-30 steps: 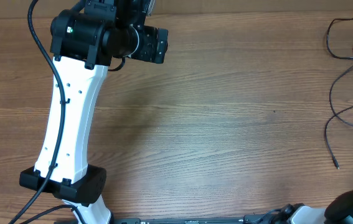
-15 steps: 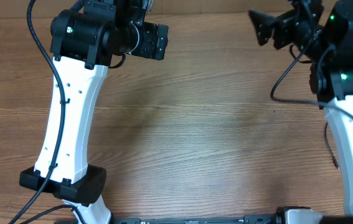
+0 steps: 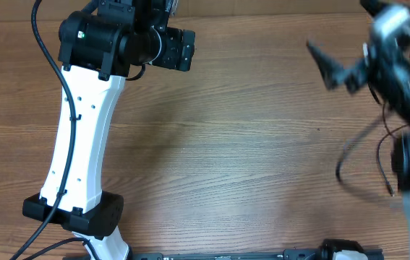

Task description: Untangle cables

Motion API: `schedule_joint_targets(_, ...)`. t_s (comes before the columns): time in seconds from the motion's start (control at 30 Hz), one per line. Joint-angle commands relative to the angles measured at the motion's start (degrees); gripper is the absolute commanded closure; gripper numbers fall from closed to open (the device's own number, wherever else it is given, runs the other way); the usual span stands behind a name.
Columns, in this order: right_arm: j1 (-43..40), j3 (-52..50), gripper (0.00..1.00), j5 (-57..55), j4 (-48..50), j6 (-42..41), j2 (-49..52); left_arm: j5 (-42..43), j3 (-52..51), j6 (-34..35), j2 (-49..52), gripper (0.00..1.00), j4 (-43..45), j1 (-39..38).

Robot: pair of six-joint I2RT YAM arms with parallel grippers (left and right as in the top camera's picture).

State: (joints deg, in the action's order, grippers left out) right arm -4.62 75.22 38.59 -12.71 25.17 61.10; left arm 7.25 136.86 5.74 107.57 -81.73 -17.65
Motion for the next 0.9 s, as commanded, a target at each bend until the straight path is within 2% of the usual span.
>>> schedule_joint_targets(0.0,0.0,-5.3,0.0,0.9,1.4,2.8,-8.5,-0.4,0.1,-1.1,0.0,0.12,-0.3,-0.4)
schedule_joint_targets(0.1,-1.5,-11.6,0.0,-0.3,-4.0,-1.3,-14.3,-0.3,0.1,-1.1,0.0,0.12,-0.2,-0.4)
schedule_joint_targets(0.17,-2.6,-18.3,0.0,0.0,-1.3,-1.9,-16.7,-0.3,0.1,-1.1,0.0,0.11,0.0,-0.4)
schedule_joint_targets(0.23,-4.4,-27.8,0.0,0.1,9.0,-7.2,-19.2,-0.2,0.1,-1.1,0.0,0.11,0.1,-0.4)
schedule_joint_targets(0.27,-7.0,-37.8,0.0,0.6,23.3,-14.6,-21.7,-0.2,0.1,-1.0,0.0,0.12,-0.7,-0.4)
schedule_joint_targets(0.43,-11.1,-55.9,0.0,0.7,52.2,-28.3,-24.2,-0.2,0.1,-1.1,0.0,0.12,-3.1,-0.4)
schedule_joint_targets(0.53,-11.3,-63.2,0.0,0.7,63.2,-31.2,-24.2,-0.2,0.1,-1.0,0.0,0.12,-3.0,-0.4)
schedule_joint_targets(0.67,-7.7,-67.4,0.0,-1.6,63.5,-31.1,-24.4,-0.4,0.1,-1.1,0.0,0.12,-3.2,-0.4)
schedule_joint_targets(0.87,2.6,-67.9,0.0,-8.9,63.4,-28.1,-28.3,-0.3,0.1,-1.0,0.0,0.12,-2.8,-0.4)
